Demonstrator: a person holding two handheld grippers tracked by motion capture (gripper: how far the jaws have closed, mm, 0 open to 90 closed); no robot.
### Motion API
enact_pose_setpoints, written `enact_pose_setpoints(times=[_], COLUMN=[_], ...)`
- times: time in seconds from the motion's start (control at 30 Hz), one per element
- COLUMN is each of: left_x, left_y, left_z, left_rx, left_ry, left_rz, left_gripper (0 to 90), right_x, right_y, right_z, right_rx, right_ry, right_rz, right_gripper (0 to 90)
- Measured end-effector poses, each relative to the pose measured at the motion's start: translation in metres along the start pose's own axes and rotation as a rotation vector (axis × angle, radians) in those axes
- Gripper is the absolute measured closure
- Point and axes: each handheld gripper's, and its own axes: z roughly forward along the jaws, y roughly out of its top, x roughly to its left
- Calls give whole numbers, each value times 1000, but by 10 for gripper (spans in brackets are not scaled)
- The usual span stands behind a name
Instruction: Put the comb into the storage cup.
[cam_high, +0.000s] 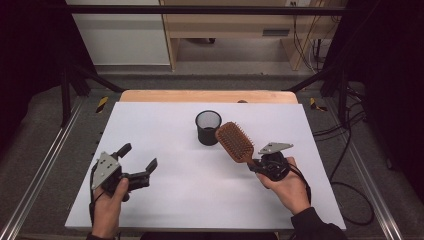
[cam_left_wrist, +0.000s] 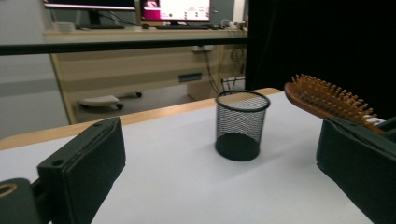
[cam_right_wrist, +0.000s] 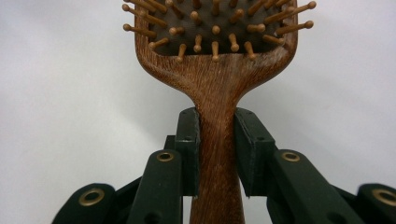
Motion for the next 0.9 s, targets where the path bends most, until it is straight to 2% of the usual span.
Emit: enact_pose_setpoints(times=[0.03, 0.07, 0.1, 0.23, 0.3, 0.33, 0.4, 0.43, 0.5, 0.57, 0.7, 0.77, 0.9], left_x=[-3, -11, -11, -25, -31, -36, -39, -44, -46, -51, -62, -67, -72], left_y=[3, 8, 8, 21, 27, 32, 35, 38, 39, 41, 44, 45, 45], left_z=[6, 18, 18, 43, 54, 63, 67, 75, 78, 87, 102, 108, 122], left_rx=[9, 15, 15, 33, 32, 32, 34, 41, 45, 52, 75, 80, 100], left_ry=[-15, -52, -52, -120, -152, -183, -190, -213, -224, -247, -276, -286, -338], left_rz=[1, -8, -8, 4, -18, -35, -37, -39, -44, -57, -52, -62, -109], left_gripper=[16, 15, 15, 15, 18, 19, 21, 22, 21, 24, 27, 24, 25], right_x=[0, 0, 0, 3, 4, 6, 7, 8, 8, 11, 15, 17, 22], right_y=[1, 2, 3, 7, 9, 10, 11, 12, 12, 13, 14, 15, 14], right_z=[-1, -1, -1, 0, 2, 4, 5, 5, 5, 6, 8, 8, 7], right_rx=[-16, -33, -55, -107, -149, -187, -222, -236, -247, -286, -315, -333, -366], right_ry=[2, 0, -1, -3, 1, 8, 15, 11, 13, 18, 22, 32, 36], right_rz=[3, 7, 10, 13, 16, 16, 13, 8, 9, 7, -1, -9, -26], right_gripper=[728, 728, 729, 728, 728, 728, 728, 729, 728, 728, 728, 728, 728])
